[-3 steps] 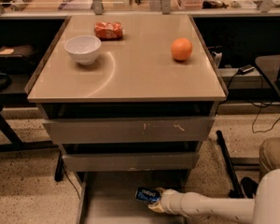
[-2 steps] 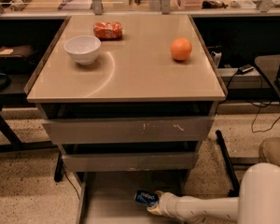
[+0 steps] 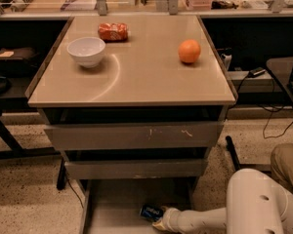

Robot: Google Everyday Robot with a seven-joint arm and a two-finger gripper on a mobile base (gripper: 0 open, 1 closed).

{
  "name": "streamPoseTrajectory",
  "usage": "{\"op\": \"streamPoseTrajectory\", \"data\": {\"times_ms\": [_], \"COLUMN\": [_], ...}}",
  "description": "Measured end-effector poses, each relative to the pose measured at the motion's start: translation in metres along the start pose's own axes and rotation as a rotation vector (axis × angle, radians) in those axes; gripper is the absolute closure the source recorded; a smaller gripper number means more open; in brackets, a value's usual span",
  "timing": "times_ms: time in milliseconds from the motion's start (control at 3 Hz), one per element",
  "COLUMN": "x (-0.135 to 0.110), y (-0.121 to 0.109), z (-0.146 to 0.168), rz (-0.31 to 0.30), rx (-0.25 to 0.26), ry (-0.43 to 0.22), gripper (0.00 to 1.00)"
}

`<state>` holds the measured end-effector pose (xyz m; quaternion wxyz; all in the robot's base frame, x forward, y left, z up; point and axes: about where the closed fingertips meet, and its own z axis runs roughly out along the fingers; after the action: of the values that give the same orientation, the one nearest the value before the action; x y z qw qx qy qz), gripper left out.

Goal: Place pepsi can into bottom drawer

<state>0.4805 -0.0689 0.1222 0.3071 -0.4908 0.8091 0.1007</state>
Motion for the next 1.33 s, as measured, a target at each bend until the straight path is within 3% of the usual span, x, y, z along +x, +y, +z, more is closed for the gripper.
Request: {"op": "streamPoseTrajectory", "data": {"times_ms": [1333], "x": [0.0008], "y": [0.0008], "z": [0.0015], "rz": [0.001], "rx": [-0.001], "ry": [0.000], "gripper": [0.10]}}
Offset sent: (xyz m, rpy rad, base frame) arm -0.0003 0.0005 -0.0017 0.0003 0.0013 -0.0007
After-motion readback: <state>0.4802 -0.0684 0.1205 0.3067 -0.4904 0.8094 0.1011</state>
